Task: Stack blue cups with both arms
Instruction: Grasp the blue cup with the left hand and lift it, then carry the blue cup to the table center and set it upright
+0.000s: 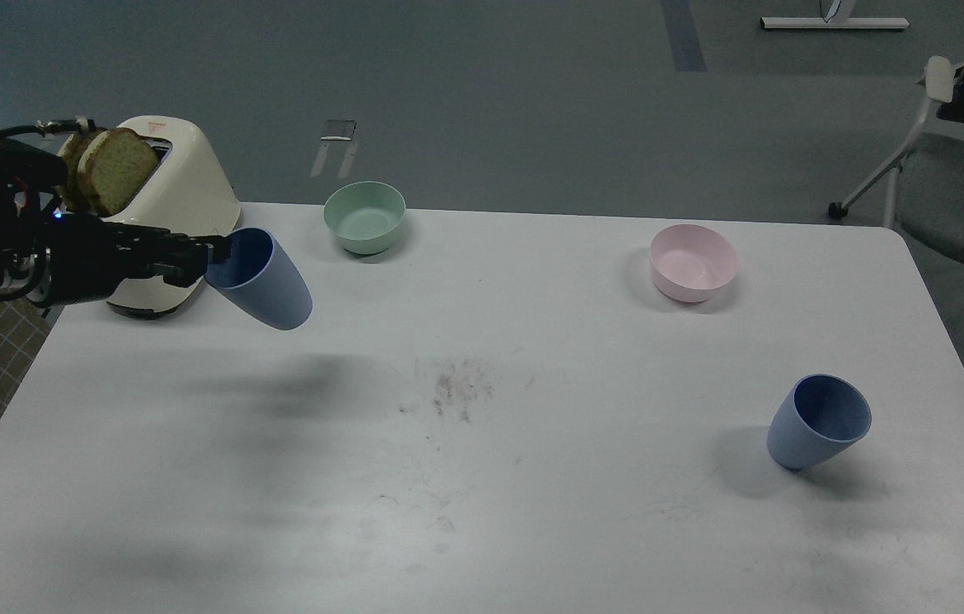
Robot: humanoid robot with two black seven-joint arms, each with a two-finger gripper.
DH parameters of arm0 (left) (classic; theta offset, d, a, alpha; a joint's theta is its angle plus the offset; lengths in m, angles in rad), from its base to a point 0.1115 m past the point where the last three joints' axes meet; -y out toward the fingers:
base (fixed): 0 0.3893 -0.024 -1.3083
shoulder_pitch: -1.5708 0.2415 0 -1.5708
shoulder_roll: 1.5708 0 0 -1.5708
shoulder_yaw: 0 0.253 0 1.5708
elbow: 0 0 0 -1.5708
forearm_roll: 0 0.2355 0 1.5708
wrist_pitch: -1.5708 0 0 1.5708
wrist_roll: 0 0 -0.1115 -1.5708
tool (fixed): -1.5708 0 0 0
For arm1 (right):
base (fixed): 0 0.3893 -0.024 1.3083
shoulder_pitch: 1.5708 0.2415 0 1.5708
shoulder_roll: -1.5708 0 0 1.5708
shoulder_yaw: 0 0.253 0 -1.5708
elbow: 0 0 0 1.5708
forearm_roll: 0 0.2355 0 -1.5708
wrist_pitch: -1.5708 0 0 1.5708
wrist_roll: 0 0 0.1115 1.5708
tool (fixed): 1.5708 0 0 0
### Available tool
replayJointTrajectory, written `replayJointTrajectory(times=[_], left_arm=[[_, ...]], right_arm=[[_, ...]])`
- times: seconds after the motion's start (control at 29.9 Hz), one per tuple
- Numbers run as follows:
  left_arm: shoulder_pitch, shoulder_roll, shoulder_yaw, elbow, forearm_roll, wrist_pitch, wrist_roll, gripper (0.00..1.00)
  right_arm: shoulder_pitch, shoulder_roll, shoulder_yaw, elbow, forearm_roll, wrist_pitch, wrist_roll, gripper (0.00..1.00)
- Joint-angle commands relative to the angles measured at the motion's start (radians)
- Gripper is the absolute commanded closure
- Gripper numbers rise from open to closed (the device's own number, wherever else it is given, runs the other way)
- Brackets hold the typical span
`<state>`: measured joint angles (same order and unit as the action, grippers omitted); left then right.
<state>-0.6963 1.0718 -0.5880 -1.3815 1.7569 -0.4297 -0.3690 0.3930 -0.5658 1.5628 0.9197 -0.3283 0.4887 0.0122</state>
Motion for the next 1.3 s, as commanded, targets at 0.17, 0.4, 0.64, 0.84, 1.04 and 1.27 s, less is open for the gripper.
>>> replayJointTrajectory(times=[0.17, 0.4, 0.64, 0.84, 1.04, 1.27], left_arm=[[-0.150, -0.340, 0.014, 0.021, 0.177, -0.059, 0.048, 1.00], [-0.230, -0.452, 0.184, 0.070, 0.220, -0.059, 0.062, 1.00], [-0.223, -0.536, 0.212, 0.123, 0.282, -0.059, 0.062, 1.00], [-0.216, -0.579, 0.212, 0.176, 0.285, -0.059, 0.062, 0.99], [-0.210, -0.590, 0.224, 0.176, 0.302, -0.059, 0.062, 0.99], [-0.204, -0.593, 0.226, 0.176, 0.300, -0.059, 0.062, 0.89]], right_arm=[[-0.002, -0.009, 0.006, -0.002, 0.000, 0.000, 0.000, 0.00], [-0.014, -0.011, 0.010, -0.005, 0.000, 0.000, 0.000, 0.00], [-0.016, -0.011, 0.013, -0.004, 0.000, 0.000, 0.000, 0.00], [-0.016, -0.011, 0.013, -0.002, 0.000, 0.000, 0.000, 0.00], [-0.014, -0.011, 0.013, -0.002, 0.000, 0.000, 0.000, 0.00], [-0.016, -0.011, 0.011, -0.002, 0.000, 0.000, 0.000, 0.00]])
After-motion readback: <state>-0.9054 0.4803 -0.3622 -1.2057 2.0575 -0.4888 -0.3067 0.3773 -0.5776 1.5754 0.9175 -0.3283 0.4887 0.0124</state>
